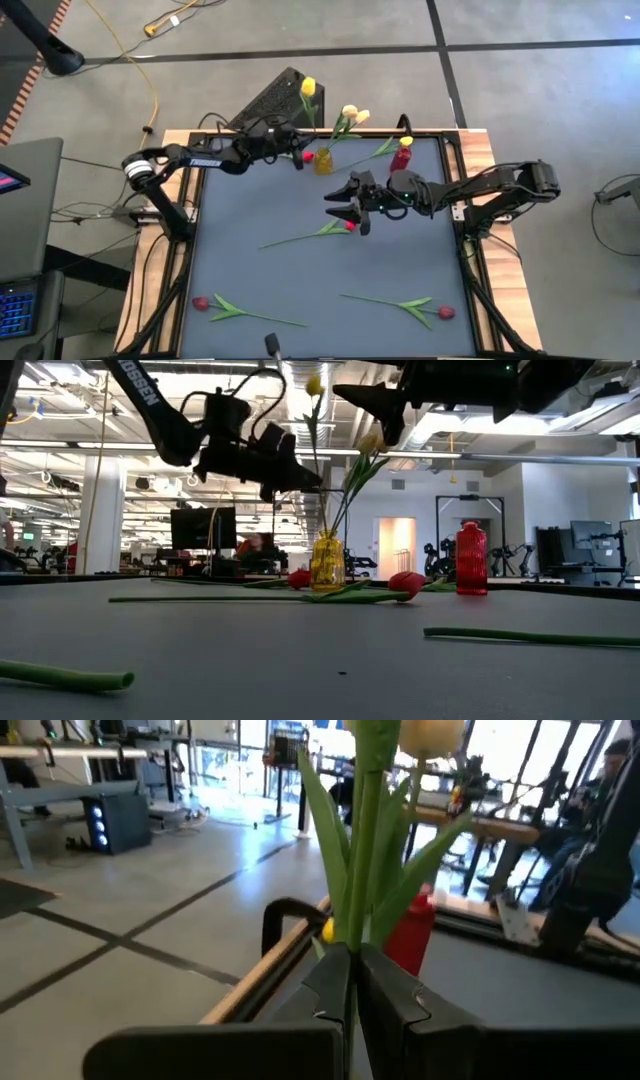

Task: Sort flowers into vase by color
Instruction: Put the bottom yellow flower into the yellow vase, then put the yellow flower into the yellow vase

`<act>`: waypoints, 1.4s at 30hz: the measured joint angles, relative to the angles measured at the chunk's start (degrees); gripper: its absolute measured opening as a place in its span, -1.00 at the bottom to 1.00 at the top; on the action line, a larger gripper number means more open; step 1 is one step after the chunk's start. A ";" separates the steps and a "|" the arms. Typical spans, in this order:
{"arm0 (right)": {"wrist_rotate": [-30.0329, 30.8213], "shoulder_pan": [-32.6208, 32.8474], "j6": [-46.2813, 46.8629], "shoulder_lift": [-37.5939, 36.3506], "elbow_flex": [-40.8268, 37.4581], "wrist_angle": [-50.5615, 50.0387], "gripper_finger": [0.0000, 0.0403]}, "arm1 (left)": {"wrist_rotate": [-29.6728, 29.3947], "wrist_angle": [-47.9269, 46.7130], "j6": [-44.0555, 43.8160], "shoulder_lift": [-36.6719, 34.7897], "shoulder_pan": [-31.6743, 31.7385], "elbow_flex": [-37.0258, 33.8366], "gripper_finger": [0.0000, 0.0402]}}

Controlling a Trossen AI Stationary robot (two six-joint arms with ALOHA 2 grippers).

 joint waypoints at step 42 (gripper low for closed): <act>0.00 0.24 -0.13 -0.25 0.00 -0.55 0.24 | 0.50 -41.48 8.52 1.48 -1.59 14.00 -0.16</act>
